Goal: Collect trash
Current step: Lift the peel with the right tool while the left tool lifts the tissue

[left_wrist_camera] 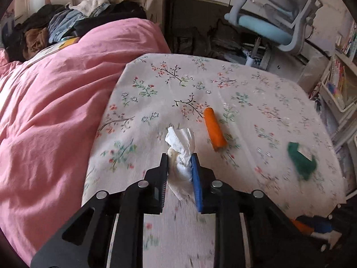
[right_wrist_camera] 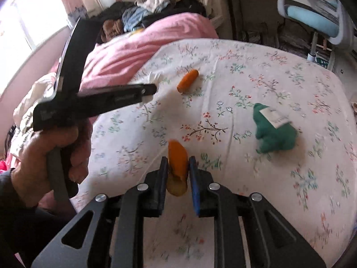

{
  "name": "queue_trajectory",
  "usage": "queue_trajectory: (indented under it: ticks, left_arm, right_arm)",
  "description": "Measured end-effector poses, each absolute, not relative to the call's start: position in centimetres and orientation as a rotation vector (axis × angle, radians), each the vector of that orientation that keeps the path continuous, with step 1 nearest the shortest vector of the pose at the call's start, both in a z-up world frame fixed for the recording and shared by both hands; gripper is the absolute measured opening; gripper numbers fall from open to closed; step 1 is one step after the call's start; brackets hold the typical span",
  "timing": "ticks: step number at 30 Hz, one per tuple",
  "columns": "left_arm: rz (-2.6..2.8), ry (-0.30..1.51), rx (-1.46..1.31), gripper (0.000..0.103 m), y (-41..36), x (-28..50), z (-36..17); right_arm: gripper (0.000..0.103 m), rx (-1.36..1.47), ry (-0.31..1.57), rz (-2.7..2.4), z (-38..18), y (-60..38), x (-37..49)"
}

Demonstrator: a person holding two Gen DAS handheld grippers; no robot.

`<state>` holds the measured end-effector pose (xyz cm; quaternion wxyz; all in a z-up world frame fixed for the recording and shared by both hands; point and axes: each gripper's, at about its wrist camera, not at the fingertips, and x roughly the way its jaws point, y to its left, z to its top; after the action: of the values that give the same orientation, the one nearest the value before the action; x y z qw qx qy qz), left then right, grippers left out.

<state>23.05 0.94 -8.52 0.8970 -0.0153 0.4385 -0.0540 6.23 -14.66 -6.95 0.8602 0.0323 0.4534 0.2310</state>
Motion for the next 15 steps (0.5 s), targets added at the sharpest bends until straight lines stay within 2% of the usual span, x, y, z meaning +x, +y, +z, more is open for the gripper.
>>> queue_trajectory:
  ticks: [8, 15]
  left_arm:
    - [-0.122, 0.815, -0.058, 0.020, 1.3, 16.0, -4.4]
    - [-0.127, 0.785, -0.048, 0.020, 0.7, 11.3, -3.4]
  right_arm:
    - [0.017, 0.203, 0.911, 0.469, -6.1, -16.9, 2.8]
    - [0.016, 0.223, 0.880, 0.452, -5.8, -17.6, 0.3]
